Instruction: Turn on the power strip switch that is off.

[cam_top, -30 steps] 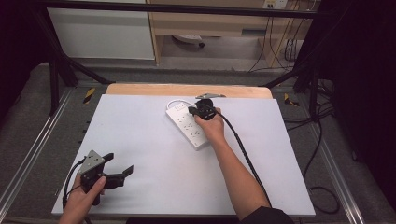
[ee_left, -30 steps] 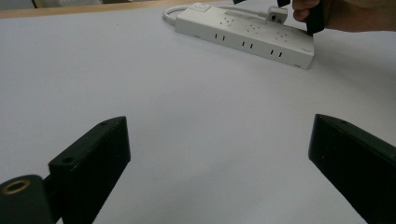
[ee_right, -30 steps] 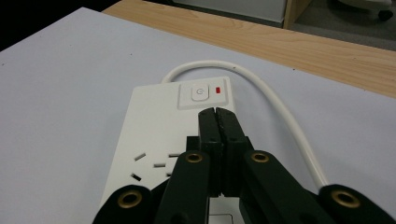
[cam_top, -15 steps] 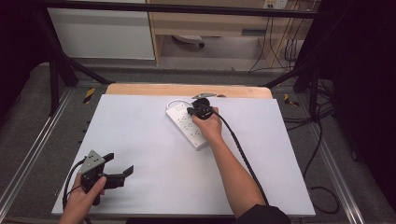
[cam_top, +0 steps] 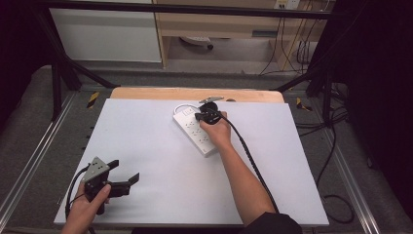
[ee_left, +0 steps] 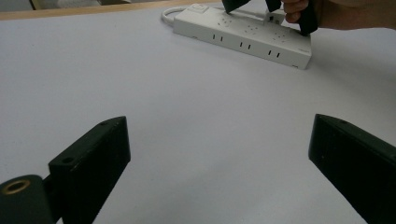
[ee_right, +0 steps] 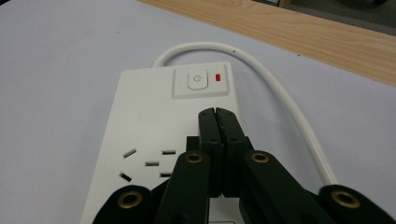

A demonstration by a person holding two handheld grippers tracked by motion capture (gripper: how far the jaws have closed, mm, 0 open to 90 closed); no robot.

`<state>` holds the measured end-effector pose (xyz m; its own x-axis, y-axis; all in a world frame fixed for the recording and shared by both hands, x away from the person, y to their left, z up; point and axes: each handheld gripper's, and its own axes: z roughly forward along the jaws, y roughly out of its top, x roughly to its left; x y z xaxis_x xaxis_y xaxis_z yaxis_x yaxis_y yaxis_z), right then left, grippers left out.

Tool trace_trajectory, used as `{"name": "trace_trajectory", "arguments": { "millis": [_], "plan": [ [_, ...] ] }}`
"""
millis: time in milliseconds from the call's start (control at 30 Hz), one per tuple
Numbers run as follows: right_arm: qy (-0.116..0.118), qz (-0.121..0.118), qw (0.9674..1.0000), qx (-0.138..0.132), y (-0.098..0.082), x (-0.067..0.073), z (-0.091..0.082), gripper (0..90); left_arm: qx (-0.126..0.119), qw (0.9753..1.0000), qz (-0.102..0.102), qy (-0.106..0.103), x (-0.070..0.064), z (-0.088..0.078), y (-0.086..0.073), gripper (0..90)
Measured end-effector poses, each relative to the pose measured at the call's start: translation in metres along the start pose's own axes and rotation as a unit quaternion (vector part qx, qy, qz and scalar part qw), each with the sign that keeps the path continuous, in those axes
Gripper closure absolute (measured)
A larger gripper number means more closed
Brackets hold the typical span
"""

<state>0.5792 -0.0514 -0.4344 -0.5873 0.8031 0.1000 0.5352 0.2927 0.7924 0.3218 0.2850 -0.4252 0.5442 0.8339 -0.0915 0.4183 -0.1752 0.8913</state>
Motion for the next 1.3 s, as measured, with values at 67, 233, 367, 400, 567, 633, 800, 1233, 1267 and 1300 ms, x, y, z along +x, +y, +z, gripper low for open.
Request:
{"name": "trace_trajectory", "arguments": {
  "millis": [67, 233, 367, 400, 567, 633, 800, 1233, 1267, 1300],
  "plan": [
    [0.001, -0.001, 1.0, 0.0, 0.0, 0.0, 0.0, 90.0, 0.0, 1.0, 0.0, -0.001, 0.0, 0.0, 0.0, 5.6],
    [0.003, 0.0, 1.0, 0.001, 0.0, -0.001, 0.0, 90.0, 0.001, 1.0, 0.003, 0.001, 0.0, 0.0, 0.0, 5.6],
    [0.004, 0.004, 1.0, 0.002, 0.001, -0.001, 0.0, 90.0, 0.001, 1.0, 0.004, 0.001, 0.0, 0.0, 0.0, 5.6],
    [0.002, 0.003, 1.0, 0.004, 0.001, -0.001, 0.001, 90.0, 0.001, 1.0, 0.004, 0.001, 0.0, 0.0, 0.0, 5.6],
    [-0.001, -0.001, 0.9999, 0.01, 0.003, 0.0, 0.002, 90.0, 0.001, 1.0, 0.005, 0.0, 0.0, 0.0, 0.0, 5.7],
    [-0.003, -0.004, 0.9999, 0.012, 0.003, 0.001, 0.003, 90.0, 0.002, 1.0, 0.004, 0.0, -0.001, 0.0, 0.0, 5.7],
    [0.001, -0.001, 1.0, 0.008, 0.003, 0.002, 0.005, 90.0, 0.0, 1.0, 0.002, 0.0, 0.0, -0.001, 0.0, 5.7],
    [0.011, -0.009, 0.9997, -0.021, 0.004, 0.005, -0.011, 90.0, 0.001, 1.0, 0.003, 0.001, 0.0, -0.001, 0.0, 5.7],
    [0.011, -0.009, 0.9997, -0.022, 0.004, 0.005, -0.011, 90.0, 0.001, 1.0, 0.003, 0.001, 0.0, -0.001, 0.0, 5.6],
    [0.011, -0.009, 0.9996, -0.023, 0.004, 0.005, -0.012, 90.0, 0.001, 1.0, 0.003, 0.001, 0.0, -0.001, 0.0, 5.6]
  ]
}}
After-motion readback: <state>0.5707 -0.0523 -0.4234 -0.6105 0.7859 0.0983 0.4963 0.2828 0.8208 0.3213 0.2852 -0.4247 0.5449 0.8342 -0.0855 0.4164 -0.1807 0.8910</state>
